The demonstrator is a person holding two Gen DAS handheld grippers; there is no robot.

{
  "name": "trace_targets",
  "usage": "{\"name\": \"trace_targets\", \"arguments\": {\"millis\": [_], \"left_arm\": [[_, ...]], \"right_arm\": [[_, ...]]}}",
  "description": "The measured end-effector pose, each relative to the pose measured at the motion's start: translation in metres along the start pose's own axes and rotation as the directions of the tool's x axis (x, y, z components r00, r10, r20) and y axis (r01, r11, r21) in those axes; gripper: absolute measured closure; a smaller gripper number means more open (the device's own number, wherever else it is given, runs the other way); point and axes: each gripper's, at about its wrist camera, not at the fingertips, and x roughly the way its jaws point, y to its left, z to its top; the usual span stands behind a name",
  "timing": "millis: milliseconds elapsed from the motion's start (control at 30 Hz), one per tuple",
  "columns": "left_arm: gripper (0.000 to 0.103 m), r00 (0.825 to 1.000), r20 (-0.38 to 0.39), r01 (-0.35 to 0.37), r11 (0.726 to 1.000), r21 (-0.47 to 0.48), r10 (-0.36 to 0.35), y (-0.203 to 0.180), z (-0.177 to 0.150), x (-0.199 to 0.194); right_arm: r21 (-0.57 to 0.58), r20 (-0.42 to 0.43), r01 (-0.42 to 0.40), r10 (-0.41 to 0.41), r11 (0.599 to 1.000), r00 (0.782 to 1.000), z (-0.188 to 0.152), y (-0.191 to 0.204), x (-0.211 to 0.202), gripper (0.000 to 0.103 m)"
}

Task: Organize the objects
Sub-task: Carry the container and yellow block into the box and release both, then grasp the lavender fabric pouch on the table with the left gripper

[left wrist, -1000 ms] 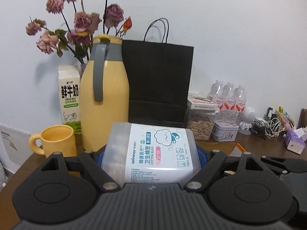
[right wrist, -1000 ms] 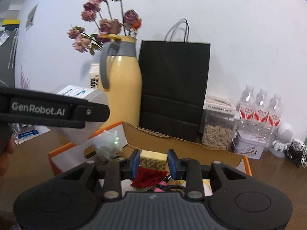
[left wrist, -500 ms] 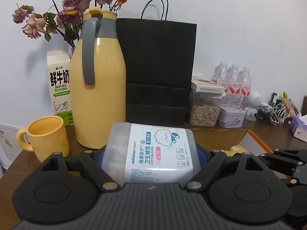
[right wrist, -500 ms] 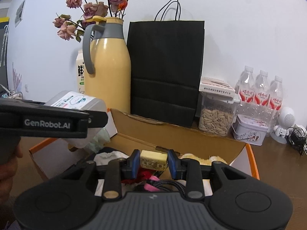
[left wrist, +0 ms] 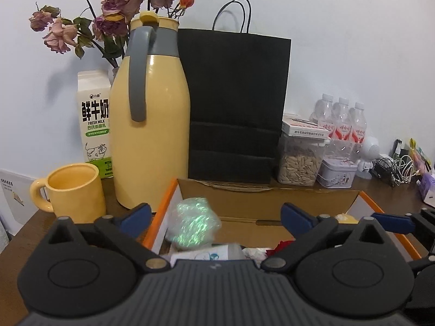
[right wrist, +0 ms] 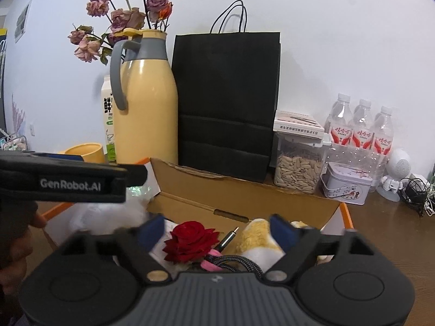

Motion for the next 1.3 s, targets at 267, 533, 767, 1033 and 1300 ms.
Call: {"name": "trace_targets", "arguments": {"millis": [267,533,767,1033,1300], "left_arm": [[0.000,1.000,0.001,-0.010,1.000,-0.004,0.010,0.000,0.001,-0.002],[0.000,0.999,0.033,-0.009,1.000,-0.004,0.009,0.001,0.008,-0.019],[0.000,1.000,0.029,0.008,1.000,-0.002,-0.008,0.005,0.008,-0.046],[0.000,0.999,-0.040,0.015,1.000,0.025,-0.014,0.014,-0.010,-0.076],[0.000,0.975,-0.212,0.081,0.994,0.076,-0.064,0.014,-0.048,-0.090]], "right_arm": [[0.003,-0.003,0.008,-0.008,1.000,1.000,0.001,0.000,0.000,0.005],[-0.002,0.022,0.009,-0.009,1.000,1.000,0.003,0.001,-0.009,0.000],[0.003,0.047,0.008,-0.008,1.000,0.999,0.002,-0.001,-0.031,0.000],[-0.007,0.046,0.020,-0.019,1.000,0.999,-0.010,0.002,-0.064,0.000],[-0.022,-0.007,0.026,-0.026,0.999,1.000,-0.038,0.008,-0.087,0.000]]}}
